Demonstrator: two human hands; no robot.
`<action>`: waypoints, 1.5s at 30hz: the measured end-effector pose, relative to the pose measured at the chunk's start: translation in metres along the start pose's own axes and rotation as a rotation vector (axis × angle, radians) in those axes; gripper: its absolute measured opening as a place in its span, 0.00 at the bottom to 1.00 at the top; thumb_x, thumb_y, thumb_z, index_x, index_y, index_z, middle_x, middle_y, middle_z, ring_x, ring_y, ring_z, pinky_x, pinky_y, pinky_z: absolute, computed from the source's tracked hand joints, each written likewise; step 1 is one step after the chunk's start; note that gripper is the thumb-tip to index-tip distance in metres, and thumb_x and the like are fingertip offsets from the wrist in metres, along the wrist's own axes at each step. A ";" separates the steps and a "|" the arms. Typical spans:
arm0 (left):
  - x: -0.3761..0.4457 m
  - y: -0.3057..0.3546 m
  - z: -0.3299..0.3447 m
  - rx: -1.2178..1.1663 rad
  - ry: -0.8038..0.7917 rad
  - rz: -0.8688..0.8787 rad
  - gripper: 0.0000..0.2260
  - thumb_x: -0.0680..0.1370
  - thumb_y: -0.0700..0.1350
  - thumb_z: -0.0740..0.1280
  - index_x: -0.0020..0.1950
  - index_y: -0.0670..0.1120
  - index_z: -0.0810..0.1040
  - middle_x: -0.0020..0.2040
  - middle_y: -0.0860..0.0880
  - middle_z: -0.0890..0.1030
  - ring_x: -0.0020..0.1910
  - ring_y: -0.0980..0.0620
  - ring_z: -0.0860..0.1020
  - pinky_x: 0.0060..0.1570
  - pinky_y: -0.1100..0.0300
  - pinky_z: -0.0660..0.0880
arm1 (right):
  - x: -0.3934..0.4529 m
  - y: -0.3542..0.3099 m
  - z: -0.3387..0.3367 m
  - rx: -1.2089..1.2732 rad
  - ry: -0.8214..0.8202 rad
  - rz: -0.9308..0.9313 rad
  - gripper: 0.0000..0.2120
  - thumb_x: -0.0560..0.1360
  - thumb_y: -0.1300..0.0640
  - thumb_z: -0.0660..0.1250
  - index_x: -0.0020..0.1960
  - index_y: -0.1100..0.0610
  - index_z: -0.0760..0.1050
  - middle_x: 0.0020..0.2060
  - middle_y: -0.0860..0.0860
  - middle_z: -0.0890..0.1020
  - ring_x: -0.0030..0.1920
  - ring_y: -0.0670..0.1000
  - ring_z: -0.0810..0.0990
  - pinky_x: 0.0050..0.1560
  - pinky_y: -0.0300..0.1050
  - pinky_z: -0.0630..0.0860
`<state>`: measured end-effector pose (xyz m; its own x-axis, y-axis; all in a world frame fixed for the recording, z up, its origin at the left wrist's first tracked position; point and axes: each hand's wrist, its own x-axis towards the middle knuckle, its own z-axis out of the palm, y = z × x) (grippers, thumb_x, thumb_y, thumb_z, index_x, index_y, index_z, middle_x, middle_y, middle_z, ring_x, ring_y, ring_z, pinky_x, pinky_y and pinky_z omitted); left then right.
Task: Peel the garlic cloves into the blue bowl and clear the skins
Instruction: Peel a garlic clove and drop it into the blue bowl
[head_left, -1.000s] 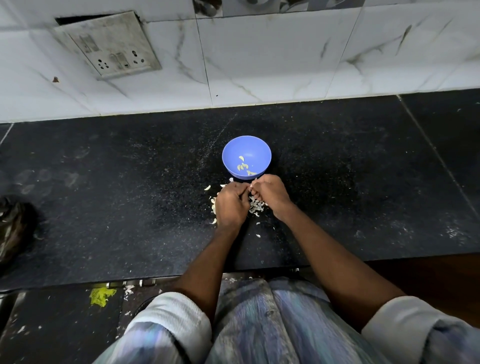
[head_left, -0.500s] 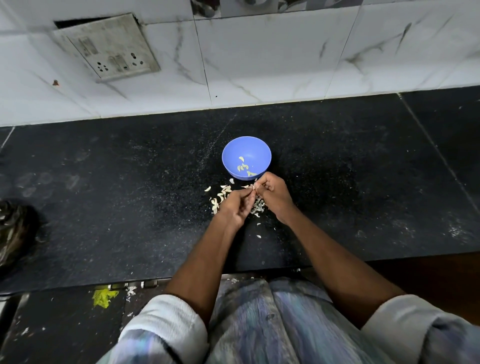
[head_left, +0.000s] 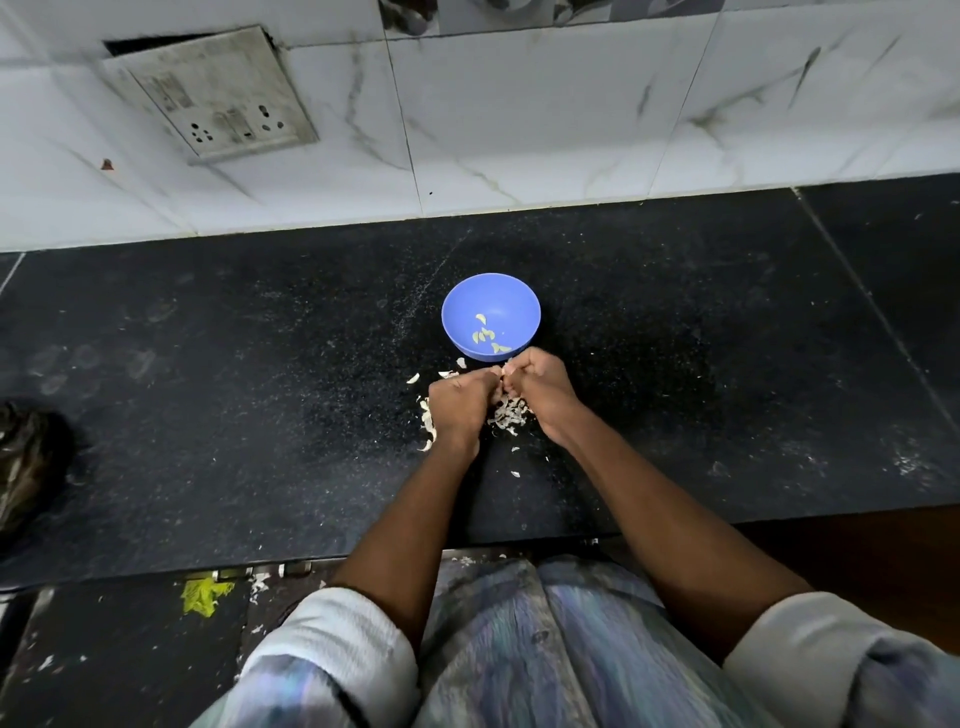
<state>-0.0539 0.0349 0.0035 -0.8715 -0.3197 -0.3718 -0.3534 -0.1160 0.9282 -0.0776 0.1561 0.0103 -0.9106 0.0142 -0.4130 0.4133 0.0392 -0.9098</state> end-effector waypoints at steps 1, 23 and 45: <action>0.000 0.009 0.002 -0.192 -0.008 -0.219 0.04 0.77 0.36 0.75 0.42 0.38 0.87 0.36 0.45 0.86 0.34 0.52 0.82 0.40 0.60 0.83 | -0.001 0.003 -0.002 -0.048 0.010 -0.089 0.04 0.80 0.70 0.64 0.48 0.64 0.76 0.36 0.56 0.80 0.35 0.44 0.78 0.37 0.36 0.76; 0.002 -0.005 -0.001 0.137 0.011 0.085 0.07 0.79 0.44 0.74 0.43 0.45 0.89 0.37 0.47 0.87 0.34 0.52 0.82 0.46 0.49 0.84 | -0.007 -0.001 -0.006 -0.020 0.038 -0.172 0.04 0.76 0.67 0.73 0.46 0.59 0.84 0.37 0.52 0.86 0.37 0.44 0.83 0.42 0.39 0.80; -0.011 0.002 -0.005 0.304 0.042 0.328 0.07 0.73 0.45 0.75 0.36 0.45 0.87 0.30 0.50 0.84 0.30 0.58 0.76 0.35 0.55 0.79 | -0.009 -0.002 -0.003 -0.004 0.022 -0.154 0.02 0.78 0.70 0.69 0.50 0.67 0.80 0.37 0.56 0.83 0.33 0.46 0.80 0.35 0.37 0.78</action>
<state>-0.0431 0.0334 0.0097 -0.9418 -0.3322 -0.0515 -0.1499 0.2778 0.9489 -0.0700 0.1591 0.0164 -0.9631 0.0295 -0.2674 0.2685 0.0461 -0.9622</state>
